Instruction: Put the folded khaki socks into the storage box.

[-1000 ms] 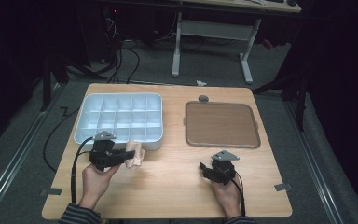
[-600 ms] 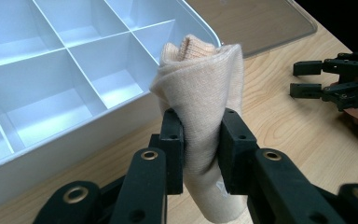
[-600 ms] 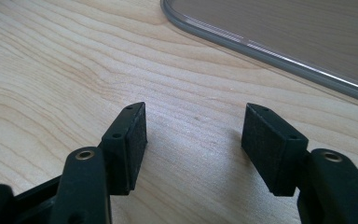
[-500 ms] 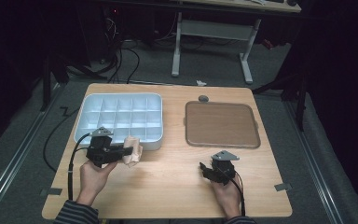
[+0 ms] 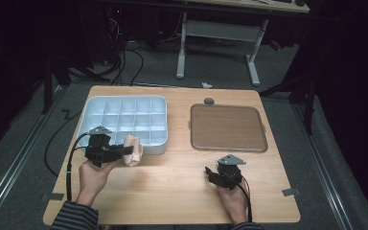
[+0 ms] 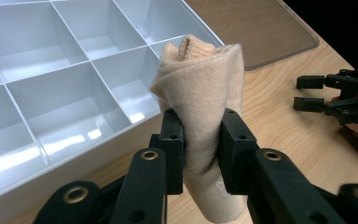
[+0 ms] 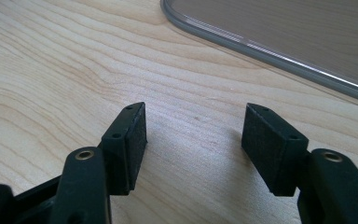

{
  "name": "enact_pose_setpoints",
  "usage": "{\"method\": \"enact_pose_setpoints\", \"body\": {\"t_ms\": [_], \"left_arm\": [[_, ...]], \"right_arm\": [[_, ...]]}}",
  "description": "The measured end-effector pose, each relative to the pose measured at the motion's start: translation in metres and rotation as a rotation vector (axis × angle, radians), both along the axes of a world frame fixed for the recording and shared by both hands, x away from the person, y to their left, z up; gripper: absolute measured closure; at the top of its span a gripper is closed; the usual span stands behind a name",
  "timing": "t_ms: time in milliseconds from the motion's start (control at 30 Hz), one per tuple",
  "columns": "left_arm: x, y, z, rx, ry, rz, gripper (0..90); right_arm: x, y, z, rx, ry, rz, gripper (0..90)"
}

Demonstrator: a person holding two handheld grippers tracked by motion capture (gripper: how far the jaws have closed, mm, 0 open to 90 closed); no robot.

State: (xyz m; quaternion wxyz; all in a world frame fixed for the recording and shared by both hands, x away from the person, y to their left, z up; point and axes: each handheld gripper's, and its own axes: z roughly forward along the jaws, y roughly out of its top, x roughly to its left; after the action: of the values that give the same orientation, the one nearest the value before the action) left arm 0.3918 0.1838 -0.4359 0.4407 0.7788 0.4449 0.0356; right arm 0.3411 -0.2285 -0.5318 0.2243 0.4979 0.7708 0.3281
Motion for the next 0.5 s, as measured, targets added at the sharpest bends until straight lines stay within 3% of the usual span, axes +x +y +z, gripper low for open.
{"method": "enact_pose_setpoints", "body": {"t_ms": [500], "left_arm": [[0.0049,0.0018,0.0079,0.000,-0.018,-0.004,74.3]], "right_arm": [[0.0000,0.0000,0.0000,0.000,0.000,0.000,40.1]]}}
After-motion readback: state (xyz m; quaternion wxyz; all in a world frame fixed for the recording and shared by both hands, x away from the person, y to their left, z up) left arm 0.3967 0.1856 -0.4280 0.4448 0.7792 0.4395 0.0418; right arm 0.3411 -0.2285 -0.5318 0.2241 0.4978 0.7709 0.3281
